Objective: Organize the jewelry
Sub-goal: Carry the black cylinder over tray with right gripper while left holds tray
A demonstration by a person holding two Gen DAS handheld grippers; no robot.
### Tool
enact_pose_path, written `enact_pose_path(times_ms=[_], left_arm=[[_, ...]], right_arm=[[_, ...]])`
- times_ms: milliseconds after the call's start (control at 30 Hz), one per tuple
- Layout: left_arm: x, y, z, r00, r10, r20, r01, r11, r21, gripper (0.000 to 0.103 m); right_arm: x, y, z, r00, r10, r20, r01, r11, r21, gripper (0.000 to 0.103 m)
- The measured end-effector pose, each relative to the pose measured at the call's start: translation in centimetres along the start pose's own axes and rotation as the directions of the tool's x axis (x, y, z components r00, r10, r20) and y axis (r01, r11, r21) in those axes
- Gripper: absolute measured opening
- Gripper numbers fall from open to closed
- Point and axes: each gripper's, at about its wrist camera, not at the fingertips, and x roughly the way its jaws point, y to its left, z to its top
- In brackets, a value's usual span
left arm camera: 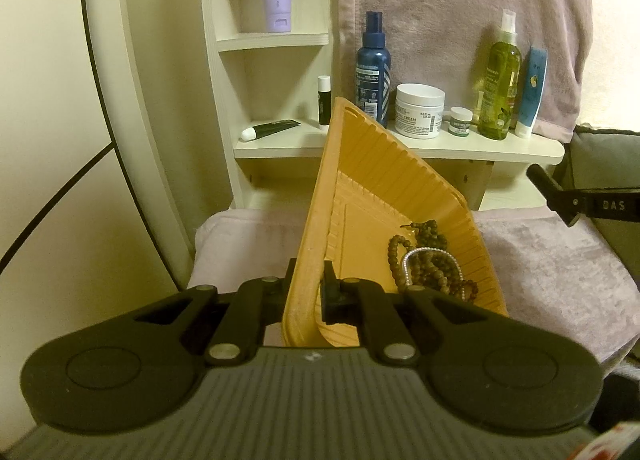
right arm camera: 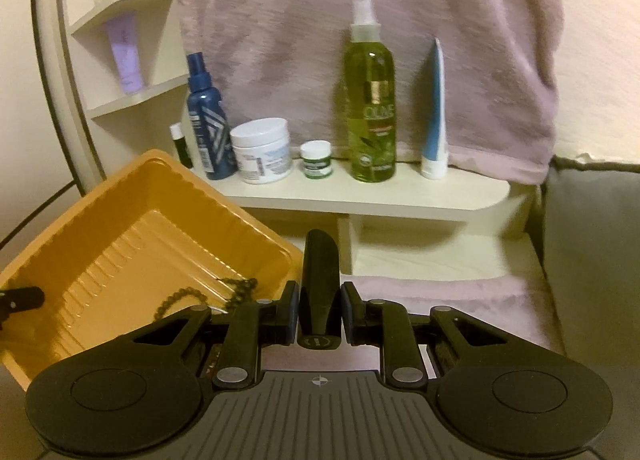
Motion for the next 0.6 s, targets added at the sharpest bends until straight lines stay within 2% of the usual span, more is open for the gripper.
enact_pose_path(times_ms=[600], left_arm=[[0.5,2.0,-0.5,0.998,-0.057,-0.015,0.056,0.996,-0.072,0.008]], right_arm=[[0.7,3.2,1.3,0.999,0.049,0.000,-0.049,0.998,-0.043,0.022]])
